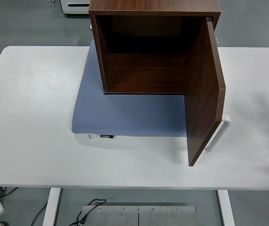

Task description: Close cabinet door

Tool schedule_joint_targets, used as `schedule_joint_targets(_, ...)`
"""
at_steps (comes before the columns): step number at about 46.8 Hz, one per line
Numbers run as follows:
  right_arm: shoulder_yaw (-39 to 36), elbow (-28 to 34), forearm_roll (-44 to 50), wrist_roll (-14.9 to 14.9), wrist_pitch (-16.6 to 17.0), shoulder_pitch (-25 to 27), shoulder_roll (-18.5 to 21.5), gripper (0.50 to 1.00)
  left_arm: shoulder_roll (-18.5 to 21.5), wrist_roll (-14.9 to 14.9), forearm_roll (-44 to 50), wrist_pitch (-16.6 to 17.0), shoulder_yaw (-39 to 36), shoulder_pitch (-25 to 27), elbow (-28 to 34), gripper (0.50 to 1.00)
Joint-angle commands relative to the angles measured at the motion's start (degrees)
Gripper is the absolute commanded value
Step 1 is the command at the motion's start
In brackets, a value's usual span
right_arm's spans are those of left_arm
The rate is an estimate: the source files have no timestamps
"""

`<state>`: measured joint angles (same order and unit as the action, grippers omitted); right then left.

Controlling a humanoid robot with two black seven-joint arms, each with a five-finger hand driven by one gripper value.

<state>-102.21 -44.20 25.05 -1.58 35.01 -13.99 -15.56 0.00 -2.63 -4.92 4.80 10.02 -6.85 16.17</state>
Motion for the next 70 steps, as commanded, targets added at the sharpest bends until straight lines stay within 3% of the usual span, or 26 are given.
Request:
schedule_joint_targets(1, 0.0, -1.9, 0.0, -0.1, 0.0, 1.6, -0.3, 1.0, 0.0, 0.0, 0.0, -0.1, 0.0, 0.0, 0.0, 1.0)
schedule_joint_targets(14, 0.0, -13.9, 0.0, -0.7, 0.0, 8.8, -1.0, 1.0, 0.0, 0.0, 0.0, -0.1, 0.0, 0.0, 0.0, 1.0)
schedule_joint_targets(46, 1.0, -34.3, 0.5, -1.8, 0.0, 22.3, -4.8, 1.0, 0.0, 0.0, 0.0, 0.0, 0.0, 0.0, 0.0, 1.0)
schedule_joint_targets(57, 3.0, -37.5, 0.8, -1.9, 0.0, 24.8, -4.7, 1.0, 0.0, 0.0, 0.0, -0.1, 0.0, 0.0, 0.0, 1.0)
schedule_joint_targets(70, 8.0, -38.5, 3.5, -1.8, 0.0, 24.4, -3.3, 1.0, 0.0, 0.0, 0.0, 0.0, 0.0, 0.0, 0.0, 1.0)
